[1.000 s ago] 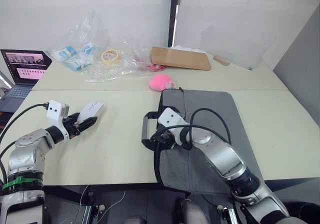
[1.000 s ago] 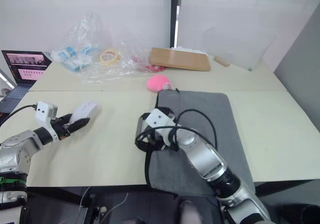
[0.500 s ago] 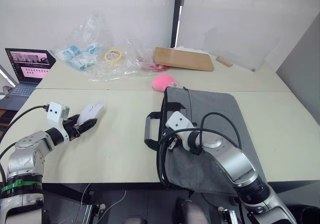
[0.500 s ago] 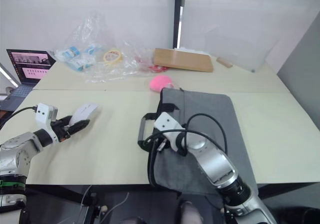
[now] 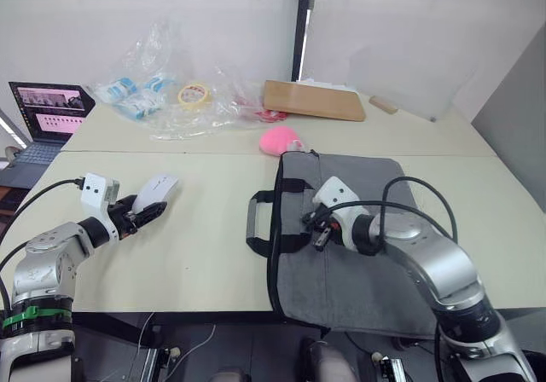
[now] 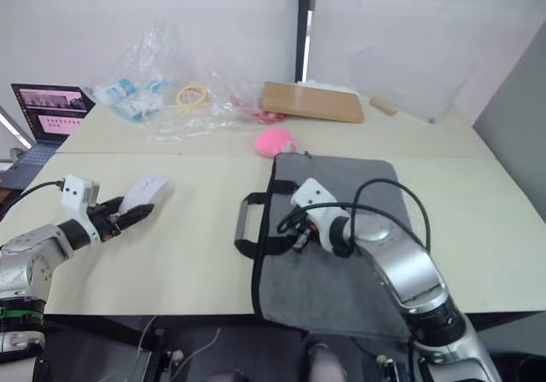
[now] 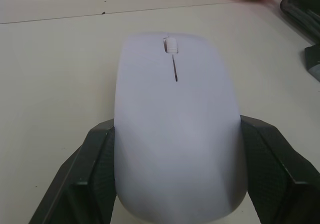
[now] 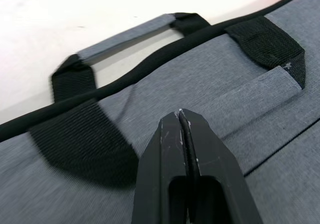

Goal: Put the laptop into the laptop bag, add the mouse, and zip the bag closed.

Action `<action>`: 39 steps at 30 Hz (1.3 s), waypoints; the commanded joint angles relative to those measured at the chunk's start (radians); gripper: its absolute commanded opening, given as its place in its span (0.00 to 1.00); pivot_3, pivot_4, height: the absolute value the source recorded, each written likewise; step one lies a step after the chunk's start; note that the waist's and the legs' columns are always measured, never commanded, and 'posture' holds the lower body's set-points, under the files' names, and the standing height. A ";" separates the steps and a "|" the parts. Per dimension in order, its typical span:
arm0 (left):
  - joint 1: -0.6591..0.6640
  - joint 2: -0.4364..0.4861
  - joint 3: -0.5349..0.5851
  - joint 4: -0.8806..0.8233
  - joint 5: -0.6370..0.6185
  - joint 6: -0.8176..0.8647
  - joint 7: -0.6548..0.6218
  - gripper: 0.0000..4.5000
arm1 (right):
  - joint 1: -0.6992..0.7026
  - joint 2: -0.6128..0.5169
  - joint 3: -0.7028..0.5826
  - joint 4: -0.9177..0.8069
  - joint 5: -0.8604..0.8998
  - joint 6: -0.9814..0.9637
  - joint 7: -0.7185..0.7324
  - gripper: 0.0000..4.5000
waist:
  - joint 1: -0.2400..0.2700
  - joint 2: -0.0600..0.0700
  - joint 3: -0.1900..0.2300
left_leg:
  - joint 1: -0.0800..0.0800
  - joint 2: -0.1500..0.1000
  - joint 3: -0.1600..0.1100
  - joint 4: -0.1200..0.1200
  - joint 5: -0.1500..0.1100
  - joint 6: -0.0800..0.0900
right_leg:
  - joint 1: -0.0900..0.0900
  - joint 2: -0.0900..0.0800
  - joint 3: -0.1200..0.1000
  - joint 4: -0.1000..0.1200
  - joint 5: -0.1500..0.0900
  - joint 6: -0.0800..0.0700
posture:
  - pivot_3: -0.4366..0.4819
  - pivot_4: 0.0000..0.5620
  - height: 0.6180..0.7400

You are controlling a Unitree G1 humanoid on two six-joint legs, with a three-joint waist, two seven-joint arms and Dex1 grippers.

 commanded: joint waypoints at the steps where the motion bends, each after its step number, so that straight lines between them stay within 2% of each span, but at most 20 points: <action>1: -0.010 0.005 0.015 -0.036 -0.021 -0.006 -0.005 0.62 | -0.020 0.001 -0.025 -0.028 0.010 -0.067 0.001 0.01 | -0.001 0.000 0.000 | 0.000 0.000 0.000 0.000 0.000 0.000 | 0.000 0.000 0.000 0.000 0.000 0.000 | 0.48 0.27 1.00; 7: 0.010 0.005 0.026 -0.060 -0.029 0.006 -0.003 0.62 | 0.021 -0.024 -0.154 -0.007 0.105 -0.087 0.055 0.01 | 0.006 0.000 0.000 | 0.000 0.000 0.000 0.000 0.000 0.001 | 0.000 0.000 0.000 0.000 0.000 0.000 | 0.48 0.27 1.00; 10: 0.017 0.005 0.030 -0.063 -0.034 0.007 -0.003 0.62 | 0.015 -0.037 -0.231 0.009 0.185 -0.042 0.086 0.20 | 0.007 0.000 0.000 | 0.000 0.000 0.000 0.000 0.000 0.001 | 0.000 0.000 0.000 -0.001 0.000 0.000 | 0.48 0.27 1.00; 17: 0.011 0.005 0.018 -0.062 -0.041 0.002 0.000 0.62 | 0.020 -0.071 -0.238 0.045 0.192 -0.058 0.073 0.72 | 0.007 0.000 0.000 | 0.000 0.000 0.000 0.000 0.000 0.001 | 0.000 0.000 0.001 0.000 0.000 0.000 | 0.48 0.27 1.00; 19: 0.013 0.009 0.021 -0.061 -0.043 0.001 0.000 0.62 | 0.035 -0.081 -0.290 0.077 0.209 -0.048 0.064 0.89 | 0.008 0.000 0.000 | 0.000 0.000 0.000 0.000 0.000 0.001 | 0.000 0.000 0.001 0.000 0.000 0.000 | 0.48 0.27 1.00; 21: 0.018 0.014 0.025 -0.061 -0.046 0.001 -0.002 0.62 | 0.044 -0.106 -0.329 0.108 0.221 -0.053 0.073 1.00 | 0.013 0.000 0.000 | 0.000 0.000 0.000 0.000 0.000 0.001 | 0.000 0.000 0.001 0.000 0.000 0.000 | 0.48 0.27 1.00; 28: 0.026 0.014 0.026 -0.064 -0.049 -0.001 -0.003 0.62 | 0.053 -0.153 -0.331 0.140 0.243 -0.080 0.109 1.00 | 0.007 0.000 0.000 | 0.000 0.001 0.001 0.000 -0.001 0.001 | 0.000 0.000 0.001 0.000 0.000 0.000 | 0.48 0.27 1.00; 33: 0.022 0.015 0.024 -0.068 -0.051 0.002 -0.006 0.62 | 0.053 -0.123 -0.293 0.110 0.243 -0.078 0.082 1.00 | 0.009 -0.001 0.000 | 0.000 0.001 0.001 0.000 -0.001 0.001 | 0.000 0.000 0.002 0.000 0.000 0.000 | 0.48 0.27 1.00; 37: 0.029 0.017 0.027 -0.081 -0.054 0.006 -0.006 0.62 | -0.006 0.028 -0.198 0.077 0.229 -0.009 -0.056 1.00 | 0.004 -0.001 0.000 | 0.000 0.001 0.001 0.000 -0.001 0.001 | 0.000 0.000 0.001 0.000 0.000 0.000 | 0.48 0.27 1.00; 39: 0.034 0.017 0.029 -0.089 -0.055 0.010 -0.004 0.62 | -0.016 0.066 -0.166 0.069 0.216 0.003 -0.091 1.00 | 0.005 -0.001 0.000 | 0.000 0.002 0.000 0.000 -0.001 0.001 | 0.000 0.000 0.002 0.000 0.000 0.000 | 0.48 0.27 1.00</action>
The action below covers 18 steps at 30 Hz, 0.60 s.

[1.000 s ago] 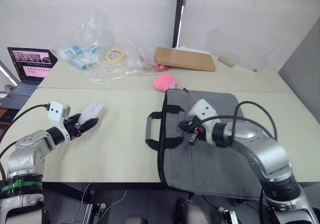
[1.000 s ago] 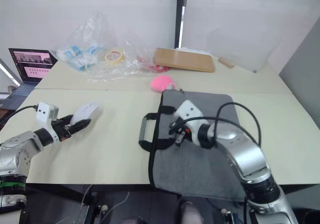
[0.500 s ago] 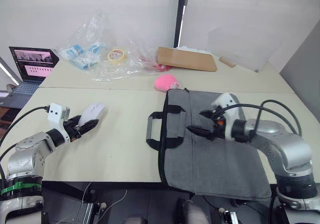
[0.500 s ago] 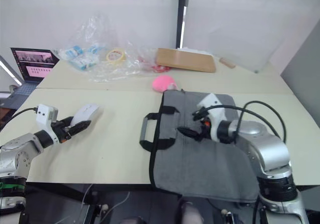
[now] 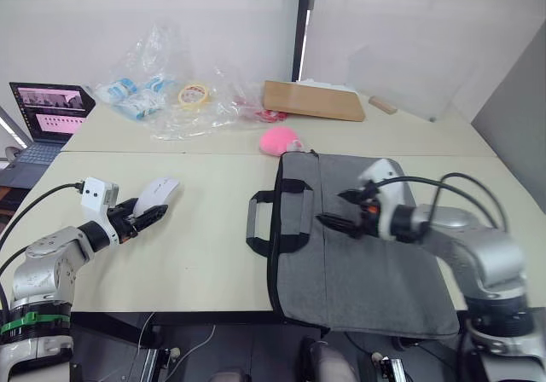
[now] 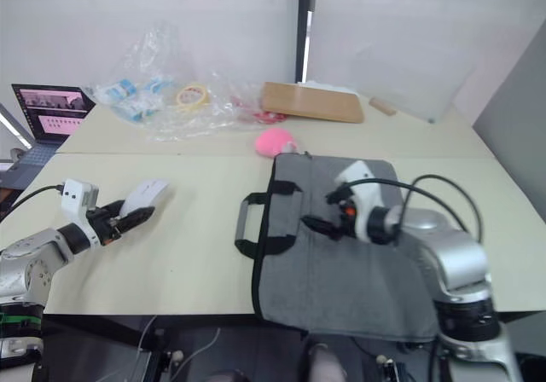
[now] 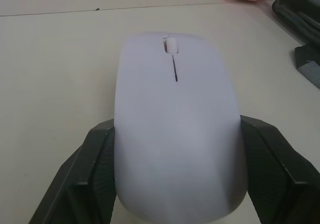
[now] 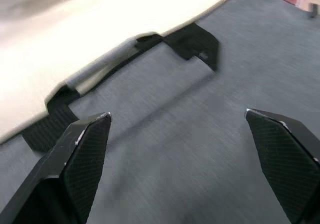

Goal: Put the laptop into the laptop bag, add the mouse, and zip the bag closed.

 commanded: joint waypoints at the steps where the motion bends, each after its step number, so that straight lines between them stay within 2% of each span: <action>1: 0.004 0.019 0.028 -0.051 -0.022 0.006 -0.003 0.62 | -0.030 0.036 0.039 -0.055 -0.015 0.023 -0.069 1.00 | 0.002 0.000 0.000 | 0.000 0.000 0.000 0.000 0.000 0.000 | 0.000 0.000 0.000 0.000 0.000 0.000 | 0.48 0.27 1.00; 4: 0.013 0.021 0.035 -0.061 -0.022 0.010 -0.002 0.62 | -0.042 0.058 0.080 -0.064 -0.026 0.020 -0.091 1.00 | 0.007 0.000 0.000 | -0.001 -0.002 0.000 0.000 0.000 0.000 | 0.000 0.000 -0.001 -0.001 0.000 0.000 | 0.48 0.27 1.00; 12: 0.009 0.018 0.033 -0.057 -0.018 0.013 -0.001 0.62 | -0.150 0.042 0.314 -0.017 -0.142 -0.120 -0.017 1.00 | -0.015 0.000 0.000 | 0.000 -0.002 0.000 0.000 0.001 -0.001 | 0.000 0.000 -0.002 0.000 0.000 0.000 | 0.48 0.27 1.00; 15: 0.004 0.016 0.029 -0.058 -0.016 0.013 -0.002 0.62 | -0.197 0.041 0.306 0.025 -0.122 -0.095 0.024 1.00 | -0.021 0.000 0.000 | 0.001 -0.002 0.000 0.000 0.001 -0.001 | 0.000 0.000 -0.002 0.000 0.000 0.000 | 0.48 0.27 1.00; 18: 0.010 0.017 0.032 -0.063 -0.017 0.011 -0.002 0.62 | -0.235 0.081 0.234 0.064 -0.074 0.035 -0.009 1.00 | -0.023 0.000 0.000 | 0.000 -0.002 0.000 0.000 0.001 -0.001 | 0.000 0.000 -0.002 -0.001 0.000 0.000 | 0.48 0.27 1.00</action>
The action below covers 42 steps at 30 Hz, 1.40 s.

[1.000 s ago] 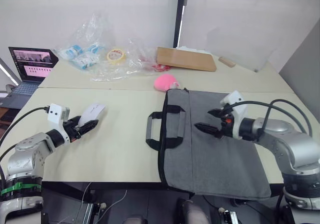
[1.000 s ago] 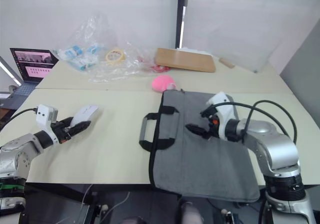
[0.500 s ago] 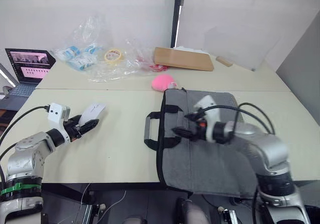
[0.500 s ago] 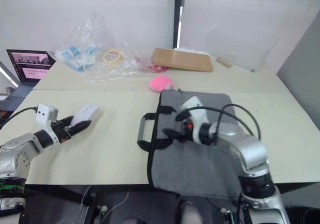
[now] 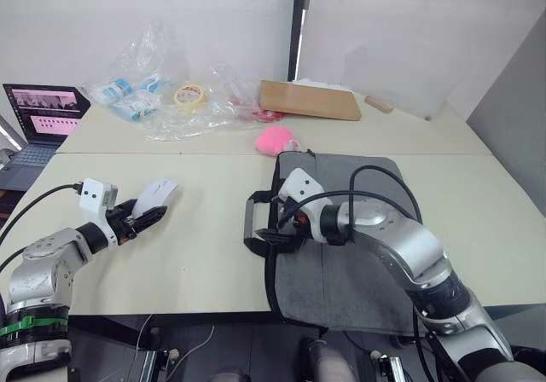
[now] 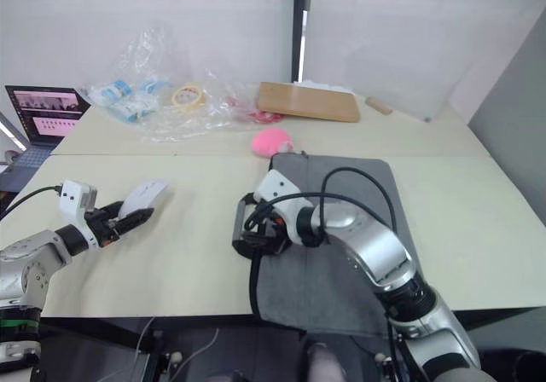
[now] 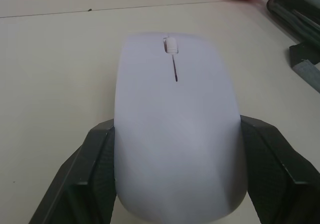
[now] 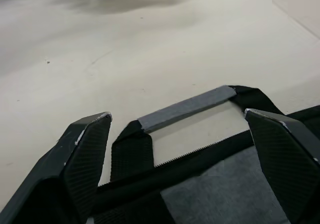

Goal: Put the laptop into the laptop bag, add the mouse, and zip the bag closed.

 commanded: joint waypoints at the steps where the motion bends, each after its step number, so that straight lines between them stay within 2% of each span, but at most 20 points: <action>1: -0.010 0.015 0.021 -0.037 -0.016 -0.010 -0.002 0.62 | -0.040 0.051 -0.105 0.010 0.048 0.135 -0.048 1.00 | -0.001 0.000 0.000 | 0.000 0.000 0.000 0.000 0.000 0.000 | 0.000 0.000 0.000 0.000 0.000 0.000 | 0.48 0.27 1.00; 6: 0.010 0.013 0.033 -0.048 -0.019 -0.010 0.004 0.62 | -0.021 0.171 -0.155 -0.079 0.058 0.342 -0.188 1.00 | -0.001 0.000 0.000 | -0.001 0.001 0.000 0.000 0.000 0.000 | 0.000 0.000 0.000 0.000 0.000 0.000 | 0.48 0.27 1.00; 9: 0.017 0.010 0.034 -0.057 -0.021 -0.009 0.007 0.62 | -0.003 0.201 -0.119 -0.131 0.031 0.395 -0.253 1.00 | -0.001 0.000 0.000 | -0.001 0.001 0.000 0.000 0.000 0.000 | -0.001 0.000 -0.001 0.000 0.000 0.000 | 0.48 0.27 1.00; 18: 0.044 0.001 0.034 -0.090 -0.033 0.010 0.017 0.62 | 0.013 0.126 0.156 -0.082 -0.182 0.270 -0.392 1.00 | -0.011 0.000 0.000 | 0.001 0.000 0.000 -0.002 0.000 -0.001 | -0.001 0.000 0.000 0.000 0.000 0.000 | 0.48 0.27 1.00; 25: 0.092 -0.003 0.034 -0.130 -0.050 0.022 0.030 0.62 | 0.020 0.123 0.190 -0.067 -0.261 0.223 -0.426 1.00 | -0.006 0.000 0.000 | 0.001 0.000 0.000 -0.002 0.000 -0.001 | -0.001 0.000 0.000 0.000 0.000 0.000 | 0.48 0.27 1.00; 30: 0.099 0.000 0.037 -0.138 -0.058 0.026 0.036 0.62 | 0.047 0.119 0.164 -0.081 -0.266 0.231 -0.417 0.68 | -0.001 0.000 0.000 | 0.001 0.000 0.000 -0.002 0.001 -0.001 | -0.001 0.000 0.000 0.000 0.000 0.000 | 0.48 0.27 1.00; 38: 0.092 0.007 0.041 -0.131 -0.061 0.027 0.035 0.62 | 0.059 0.140 0.132 -0.082 -0.270 0.255 -0.433 0.06 | 0.000 0.000 0.000 | 0.001 0.000 0.000 -0.002 0.001 -0.001 | 0.000 0.000 0.000 0.000 0.000 0.000 | 0.48 0.27 1.00; 39: 0.090 0.007 0.041 -0.132 -0.061 0.028 0.035 0.62 | 0.063 0.148 0.117 -0.085 -0.269 0.268 -0.438 0.01 | 0.000 0.000 0.000 | 0.001 0.000 0.000 -0.002 0.000 -0.001 | 0.000 0.000 0.000 0.000 0.000 0.000 | 0.48 0.27 1.00; 42: 0.087 0.008 0.040 -0.130 -0.061 0.027 0.033 0.62 | 0.066 0.166 0.088 -0.092 -0.264 0.293 -0.443 0.01 | 0.001 0.000 0.000 | 0.000 0.000 0.000 -0.002 0.001 -0.001 | -0.001 0.000 0.000 0.000 0.000 0.000 | 0.48 0.27 1.00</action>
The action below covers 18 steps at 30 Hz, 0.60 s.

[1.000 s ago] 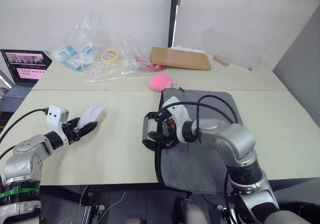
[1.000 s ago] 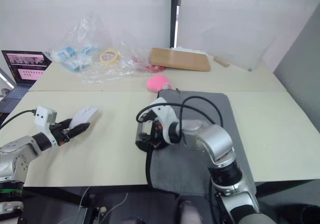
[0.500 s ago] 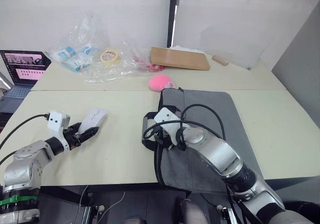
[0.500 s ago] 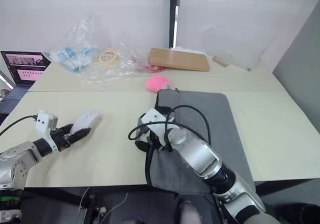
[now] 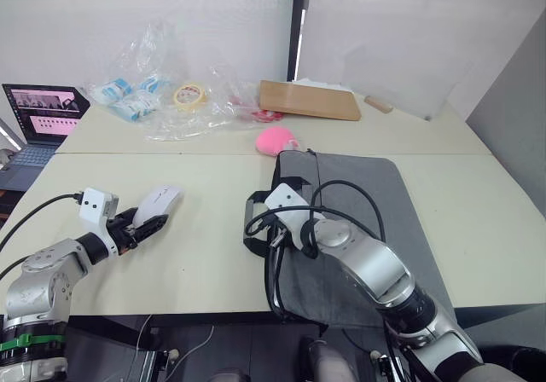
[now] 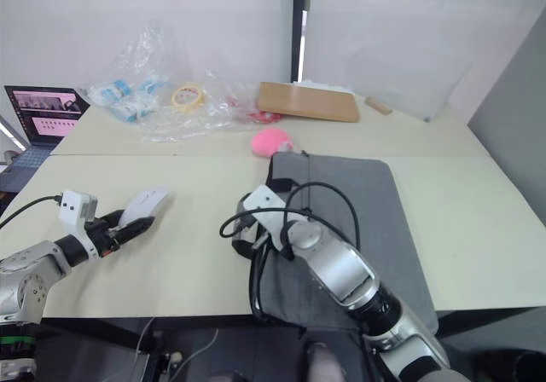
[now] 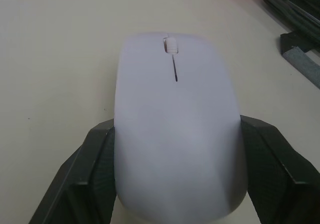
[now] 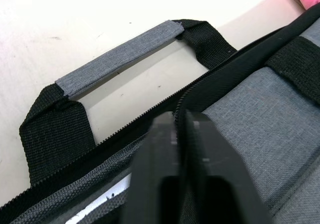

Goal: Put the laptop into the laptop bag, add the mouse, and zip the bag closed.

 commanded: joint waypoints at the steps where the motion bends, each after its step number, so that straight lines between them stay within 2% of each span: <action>1: -0.013 0.017 0.027 -0.021 -0.019 0.003 -0.006 0.62 | 0.012 0.003 -0.069 -0.020 -0.022 0.041 -0.024 0.01 | 0.001 0.000 0.000 | 0.000 0.000 0.000 0.000 0.000 0.000 | 0.000 0.000 0.000 0.000 0.000 0.000 | 0.48 0.27 1.00; 6: -0.022 0.016 0.021 -0.020 -0.019 0.002 -0.010 0.62 | -0.002 0.031 -0.183 -0.072 0.027 0.099 0.008 0.01 | 0.003 0.000 0.000 | 0.000 0.000 0.000 0.000 0.000 0.000 | 0.000 0.000 0.000 0.000 0.000 0.000 | 0.48 0.27 1.00; 10: -0.032 0.015 0.023 -0.030 -0.030 0.007 -0.019 0.62 | -0.055 0.075 -0.360 -0.105 0.158 0.163 0.110 0.01 | 0.002 0.000 0.000 | -0.001 0.000 -0.001 0.000 0.000 0.000 | 0.000 0.000 -0.001 0.000 0.000 0.000 | 0.48 0.27 1.00; 11: -0.032 0.015 0.023 -0.034 -0.034 0.010 -0.023 0.62 | -0.071 0.054 -0.382 -0.109 0.189 0.172 0.147 0.01 | 0.002 0.000 0.000 | -0.001 0.000 -0.001 0.000 0.000 0.000 | 0.000 0.000 -0.001 0.000 0.000 0.000 | 0.48 0.27 1.00; 13: -0.028 0.020 0.018 -0.052 -0.042 0.017 -0.042 0.62 | -0.109 0.059 -0.509 -0.090 0.270 0.239 0.212 0.01 | 0.000 0.000 0.000 | 0.000 0.000 -0.001 0.000 0.000 0.000 | 0.000 0.000 0.000 0.000 0.000 0.000 | 0.48 0.27 1.00; 18: -0.027 0.033 -0.011 -0.094 -0.051 0.018 -0.096 0.62 | -0.118 -0.033 -0.671 -0.044 0.368 0.284 0.296 0.01 | 0.002 0.000 0.000 | -0.001 0.000 -0.001 0.000 0.000 0.000 | 0.000 0.000 -0.001 -0.001 0.000 0.000 | 0.48 0.27 1.00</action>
